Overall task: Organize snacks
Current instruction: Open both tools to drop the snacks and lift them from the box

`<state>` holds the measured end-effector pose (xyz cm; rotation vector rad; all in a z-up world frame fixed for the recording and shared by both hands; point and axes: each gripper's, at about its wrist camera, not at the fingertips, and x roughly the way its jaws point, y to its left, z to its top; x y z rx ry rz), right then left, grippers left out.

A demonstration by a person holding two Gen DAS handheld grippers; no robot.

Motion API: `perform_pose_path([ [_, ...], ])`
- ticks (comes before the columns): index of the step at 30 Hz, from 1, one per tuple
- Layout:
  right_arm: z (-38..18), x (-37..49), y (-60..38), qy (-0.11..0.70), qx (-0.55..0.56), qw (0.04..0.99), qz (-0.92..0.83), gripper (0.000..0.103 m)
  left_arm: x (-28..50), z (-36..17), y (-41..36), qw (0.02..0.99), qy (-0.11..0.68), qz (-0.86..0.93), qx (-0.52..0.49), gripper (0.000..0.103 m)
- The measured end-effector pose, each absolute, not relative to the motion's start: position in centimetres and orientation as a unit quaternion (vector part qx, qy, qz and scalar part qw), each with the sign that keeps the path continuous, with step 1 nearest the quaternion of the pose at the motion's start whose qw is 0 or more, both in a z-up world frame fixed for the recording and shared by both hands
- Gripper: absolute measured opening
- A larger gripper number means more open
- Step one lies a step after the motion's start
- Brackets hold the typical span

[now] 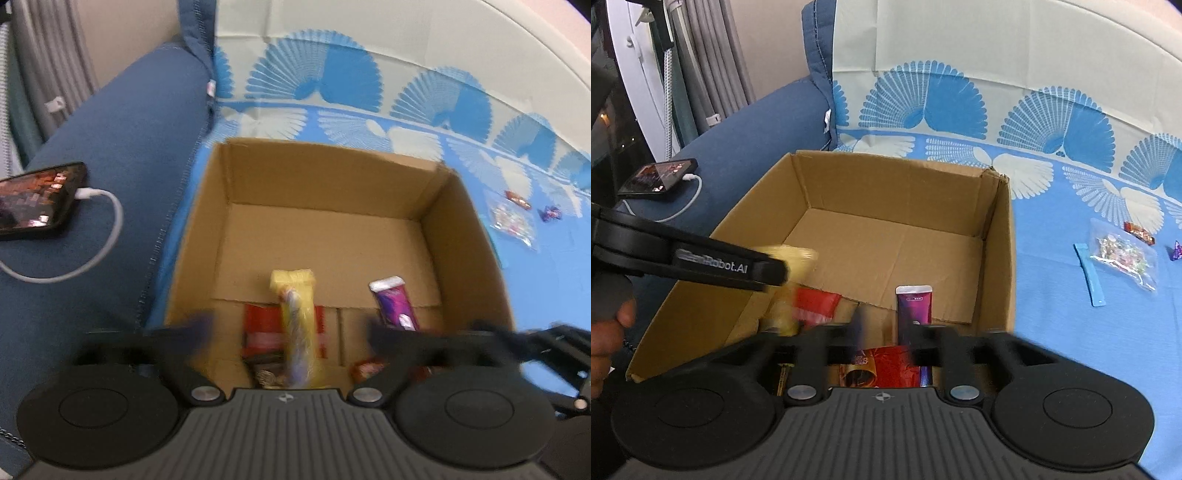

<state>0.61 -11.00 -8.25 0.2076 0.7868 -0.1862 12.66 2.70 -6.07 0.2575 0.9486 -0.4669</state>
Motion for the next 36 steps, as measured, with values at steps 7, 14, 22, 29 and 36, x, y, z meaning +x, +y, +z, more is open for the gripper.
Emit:
perform_pose_path([
  [7,-7.8,-1.6,-9.9,0.391,0.105,0.91,-0.088,0.09,10.3,-6.5,3.9,0.845,0.46,-0.223,0.156,0.103],
  [14,-6.6,-6.5,-6.8,0.405,0.122,0.902,-0.089,0.093,4.5,-5.3,6.6,0.845,0.464,-0.218,0.154,0.103],
  [22,-4.1,-11.2,-3.9,0.37,0.074,0.921,-0.099,0.097,-1.0,-2.1,8.8,0.869,0.421,-0.215,0.149,0.103],
  [29,-2.2,-14.9,-2.7,0.335,0.066,0.933,-0.111,0.098,-4.6,-0.1,10.0,0.888,0.383,-0.21,0.142,0.103],
  [36,-1.5,-17.5,-2.0,0.32,0.066,0.939,-0.112,0.098,-7.1,0.7,10.9,0.894,0.369,-0.214,0.136,0.103],
])
